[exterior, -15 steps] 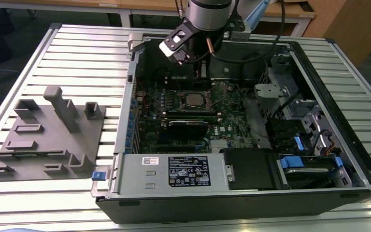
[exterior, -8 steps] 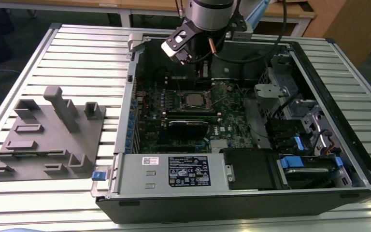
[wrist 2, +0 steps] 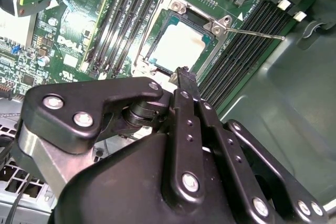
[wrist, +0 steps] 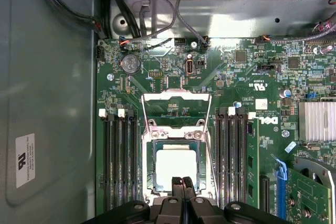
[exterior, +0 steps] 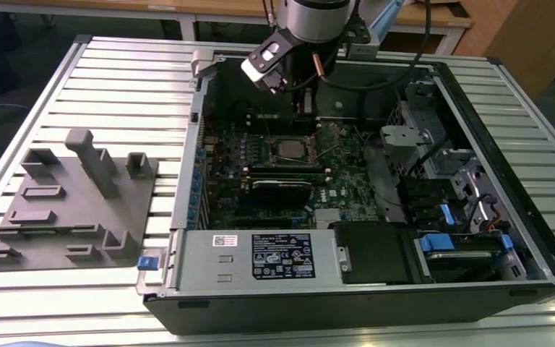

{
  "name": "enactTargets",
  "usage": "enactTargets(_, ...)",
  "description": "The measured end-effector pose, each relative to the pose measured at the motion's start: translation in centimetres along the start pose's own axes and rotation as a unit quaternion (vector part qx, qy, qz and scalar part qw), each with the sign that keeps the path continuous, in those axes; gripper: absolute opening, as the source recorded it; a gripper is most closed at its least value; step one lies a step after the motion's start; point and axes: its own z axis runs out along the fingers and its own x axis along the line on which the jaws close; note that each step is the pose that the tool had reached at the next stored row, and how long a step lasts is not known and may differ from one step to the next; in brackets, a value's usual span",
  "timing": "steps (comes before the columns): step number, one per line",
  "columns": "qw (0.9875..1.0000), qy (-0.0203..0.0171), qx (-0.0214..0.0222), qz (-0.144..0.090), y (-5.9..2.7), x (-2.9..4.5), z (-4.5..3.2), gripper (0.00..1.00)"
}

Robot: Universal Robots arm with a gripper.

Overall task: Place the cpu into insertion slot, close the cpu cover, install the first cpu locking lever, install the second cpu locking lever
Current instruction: 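Place the cpu into insertion slot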

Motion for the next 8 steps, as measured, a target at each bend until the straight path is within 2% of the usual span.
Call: enactTargets(8, 1.0000, 0.0000, 0.0000, 0.000, 0.00, 0.00, -0.05, 0.10)
